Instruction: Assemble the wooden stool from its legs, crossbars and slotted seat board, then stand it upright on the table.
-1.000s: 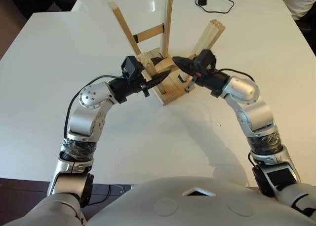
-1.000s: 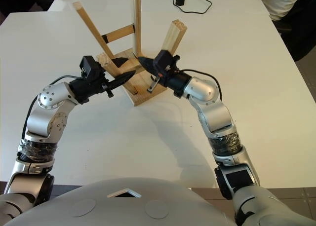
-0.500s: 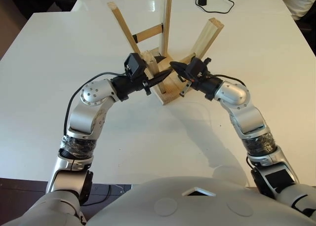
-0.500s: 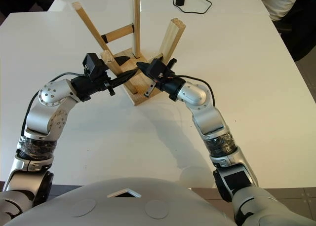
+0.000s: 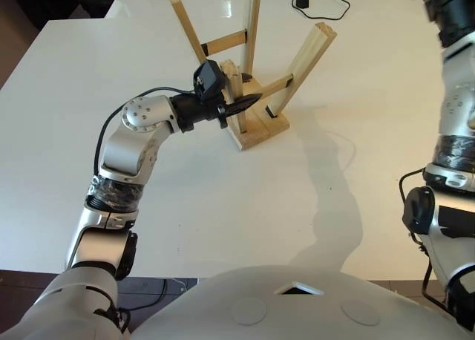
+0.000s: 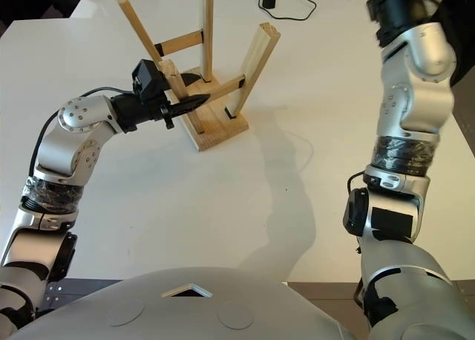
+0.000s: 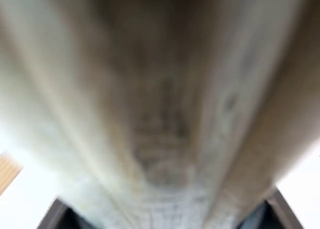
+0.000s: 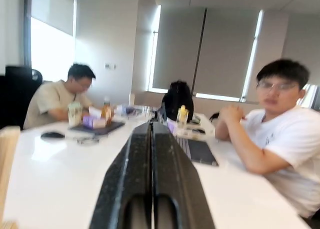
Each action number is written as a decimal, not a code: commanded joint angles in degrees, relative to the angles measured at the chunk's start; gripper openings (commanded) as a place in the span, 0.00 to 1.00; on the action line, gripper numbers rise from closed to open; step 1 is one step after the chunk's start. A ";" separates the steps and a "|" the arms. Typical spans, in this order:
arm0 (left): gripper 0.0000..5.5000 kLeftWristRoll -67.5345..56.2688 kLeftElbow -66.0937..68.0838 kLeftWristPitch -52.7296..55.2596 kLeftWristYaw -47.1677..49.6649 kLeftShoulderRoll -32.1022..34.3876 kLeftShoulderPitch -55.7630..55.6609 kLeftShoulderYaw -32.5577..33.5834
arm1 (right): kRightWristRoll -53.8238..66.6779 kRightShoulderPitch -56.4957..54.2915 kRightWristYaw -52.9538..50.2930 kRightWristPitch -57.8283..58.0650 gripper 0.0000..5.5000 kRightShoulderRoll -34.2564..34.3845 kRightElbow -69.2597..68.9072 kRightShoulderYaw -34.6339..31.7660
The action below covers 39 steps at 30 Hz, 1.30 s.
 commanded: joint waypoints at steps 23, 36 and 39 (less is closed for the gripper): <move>0.60 -1.71 -6.64 0.29 0.21 6.42 19.26 14.74 | 7.80 24.87 10.53 6.21 0.00 7.02 -19.81 8.72; 0.50 -20.19 -12.06 9.16 29.90 -9.88 32.34 39.51 | 0.30 29.90 -6.40 8.69 0.00 10.33 -27.92 7.63; 0.42 -7.09 -16.52 4.75 51.82 -19.00 25.28 37.25 | -12.59 29.35 -12.56 7.38 0.00 9.00 -32.37 14.23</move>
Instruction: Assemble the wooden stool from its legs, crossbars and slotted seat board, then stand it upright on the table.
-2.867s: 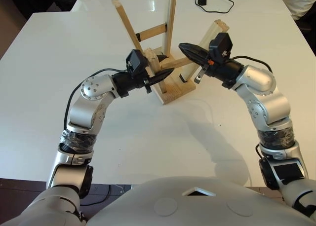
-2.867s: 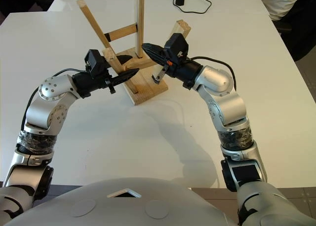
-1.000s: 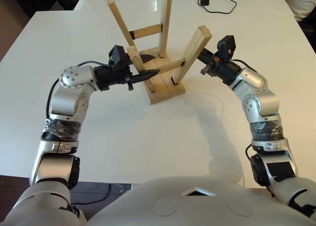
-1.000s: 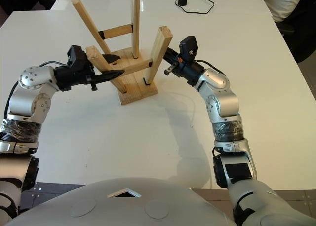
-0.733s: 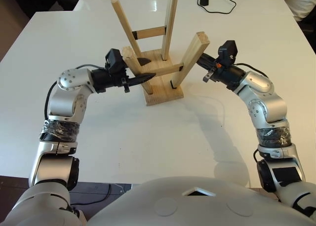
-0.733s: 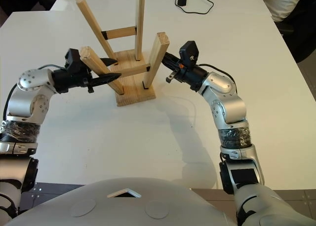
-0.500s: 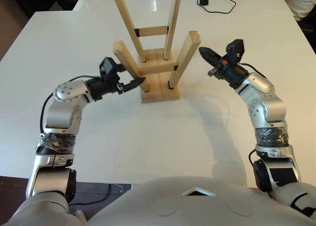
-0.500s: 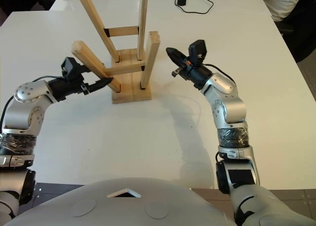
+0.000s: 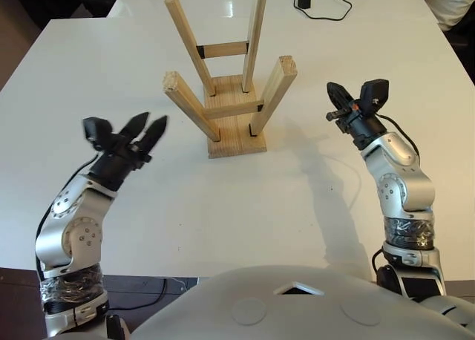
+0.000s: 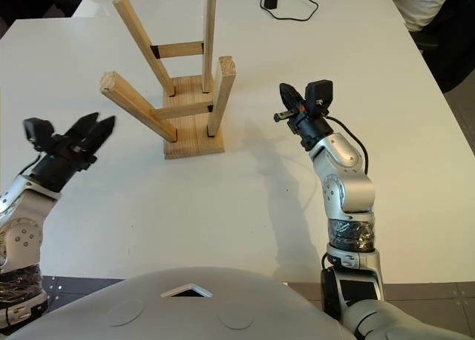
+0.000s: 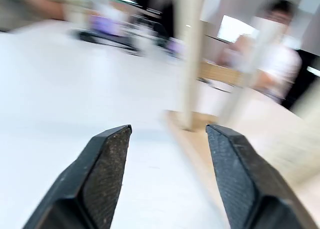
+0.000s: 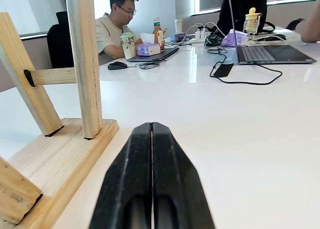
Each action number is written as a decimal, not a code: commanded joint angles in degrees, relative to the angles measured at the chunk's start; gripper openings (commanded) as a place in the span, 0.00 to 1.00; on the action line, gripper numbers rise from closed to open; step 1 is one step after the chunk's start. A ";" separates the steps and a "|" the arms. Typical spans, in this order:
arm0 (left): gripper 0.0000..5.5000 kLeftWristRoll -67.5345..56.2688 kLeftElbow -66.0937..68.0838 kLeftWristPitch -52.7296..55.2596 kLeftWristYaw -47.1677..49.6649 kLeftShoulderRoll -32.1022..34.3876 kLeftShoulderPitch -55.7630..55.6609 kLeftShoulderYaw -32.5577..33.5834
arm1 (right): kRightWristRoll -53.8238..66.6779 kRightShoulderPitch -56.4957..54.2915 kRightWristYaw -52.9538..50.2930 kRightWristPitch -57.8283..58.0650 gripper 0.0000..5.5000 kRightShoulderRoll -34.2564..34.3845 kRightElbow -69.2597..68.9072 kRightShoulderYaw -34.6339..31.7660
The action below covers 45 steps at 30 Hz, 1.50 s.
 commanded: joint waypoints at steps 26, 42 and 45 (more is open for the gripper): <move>0.00 39.89 -13.24 -6.45 30.41 -20.07 -7.44 -28.20 | -28.19 -5.05 -10.88 4.53 0.00 8.42 -8.34 21.25; 0.00 33.36 -20.54 -2.81 20.26 -16.63 -1.08 -26.83 | -30.92 -1.41 -12.81 2.58 0.00 9.24 -12.61 19.09; 0.00 33.08 -21.62 -1.54 19.26 -17.15 -1.18 -29.84 | -31.20 -2.54 -11.92 2.51 0.00 9.58 -11.43 20.10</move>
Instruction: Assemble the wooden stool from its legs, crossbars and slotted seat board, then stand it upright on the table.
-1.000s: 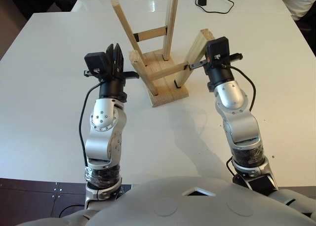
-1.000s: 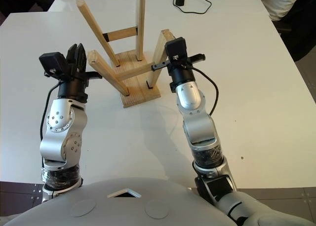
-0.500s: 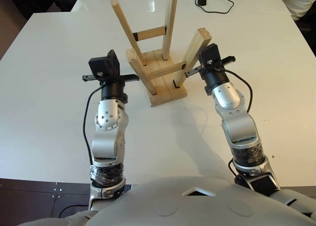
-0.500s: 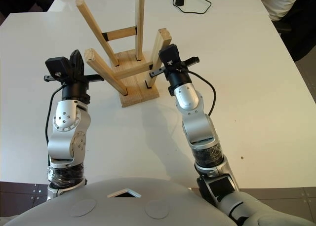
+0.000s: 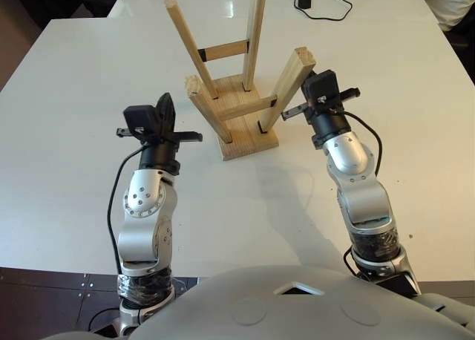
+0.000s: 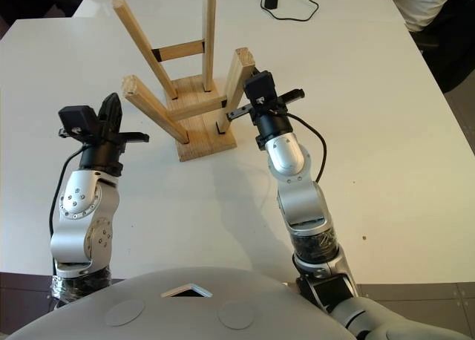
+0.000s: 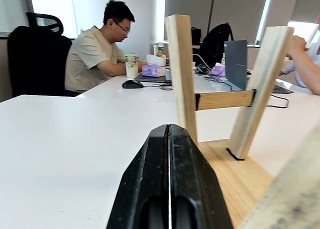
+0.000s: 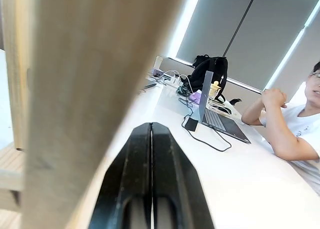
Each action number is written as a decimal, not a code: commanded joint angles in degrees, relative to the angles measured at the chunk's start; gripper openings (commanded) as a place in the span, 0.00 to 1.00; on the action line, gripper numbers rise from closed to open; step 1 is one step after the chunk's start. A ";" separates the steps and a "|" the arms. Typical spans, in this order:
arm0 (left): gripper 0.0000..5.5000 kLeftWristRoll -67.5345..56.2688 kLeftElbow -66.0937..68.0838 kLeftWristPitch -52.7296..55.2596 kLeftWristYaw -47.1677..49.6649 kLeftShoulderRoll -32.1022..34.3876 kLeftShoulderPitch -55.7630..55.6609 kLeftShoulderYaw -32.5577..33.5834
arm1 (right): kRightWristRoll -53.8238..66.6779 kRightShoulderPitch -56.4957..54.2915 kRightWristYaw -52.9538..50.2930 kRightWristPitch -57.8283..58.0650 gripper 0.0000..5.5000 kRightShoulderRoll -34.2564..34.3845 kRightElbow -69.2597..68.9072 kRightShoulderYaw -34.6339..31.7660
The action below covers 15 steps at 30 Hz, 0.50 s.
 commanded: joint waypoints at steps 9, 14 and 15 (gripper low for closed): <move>0.00 2.37 0.79 1.06 1.46 -3.29 -3.77 -5.44 | -0.76 -1.74 2.92 -0.47 0.00 0.52 2.81 3.94; 0.00 5.91 1.11 -0.10 5.69 -3.46 -2.27 -1.24 | -4.30 -1.14 -4.65 0.97 0.00 1.05 1.95 -3.77; 0.00 6.78 0.49 -0.27 6.53 -3.39 -1.67 -0.39 | -5.14 -1.13 -6.57 1.44 0.00 0.93 1.48 -6.25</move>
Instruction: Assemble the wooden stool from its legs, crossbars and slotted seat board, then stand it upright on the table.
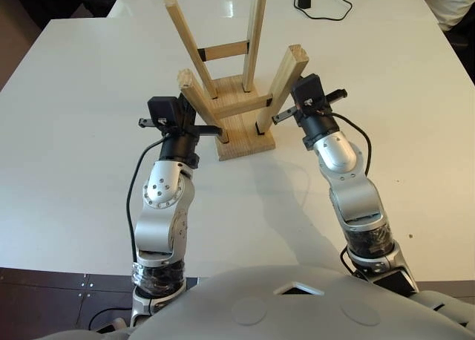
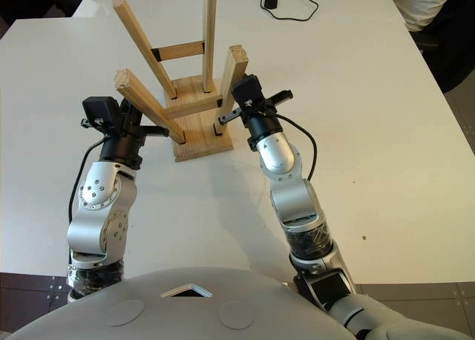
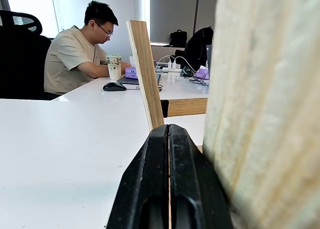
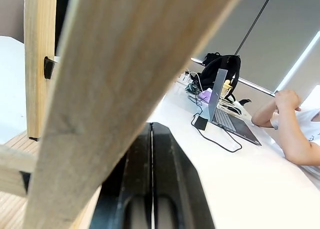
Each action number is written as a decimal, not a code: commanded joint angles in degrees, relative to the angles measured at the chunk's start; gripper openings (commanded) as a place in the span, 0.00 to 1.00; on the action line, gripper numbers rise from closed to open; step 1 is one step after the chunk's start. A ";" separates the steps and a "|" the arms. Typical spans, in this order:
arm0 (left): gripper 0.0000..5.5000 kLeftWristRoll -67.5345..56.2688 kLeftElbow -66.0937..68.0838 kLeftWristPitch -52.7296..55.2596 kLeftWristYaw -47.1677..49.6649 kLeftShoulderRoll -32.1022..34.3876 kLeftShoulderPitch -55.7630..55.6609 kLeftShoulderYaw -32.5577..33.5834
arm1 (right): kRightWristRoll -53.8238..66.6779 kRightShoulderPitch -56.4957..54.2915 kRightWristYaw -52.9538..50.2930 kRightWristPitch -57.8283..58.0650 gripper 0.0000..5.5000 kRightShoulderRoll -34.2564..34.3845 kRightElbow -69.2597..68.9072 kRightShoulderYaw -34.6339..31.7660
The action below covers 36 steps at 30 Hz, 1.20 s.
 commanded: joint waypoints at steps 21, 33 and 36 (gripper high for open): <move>0.00 4.08 -0.51 3.83 0.43 -1.91 -4.81 -3.92 | 0.54 -0.92 6.87 0.97 0.00 -1.53 -2.20 4.73; 0.00 -41.41 11.38 25.60 5.05 9.77 -28.35 35.49 | 29.34 -18.03 12.26 14.09 0.00 -2.25 0.53 -26.19; 0.00 -52.96 8.03 33.98 6.68 14.27 -40.82 31.75 | 42.39 -27.70 14.73 23.43 0.00 -1.07 -2.50 -28.86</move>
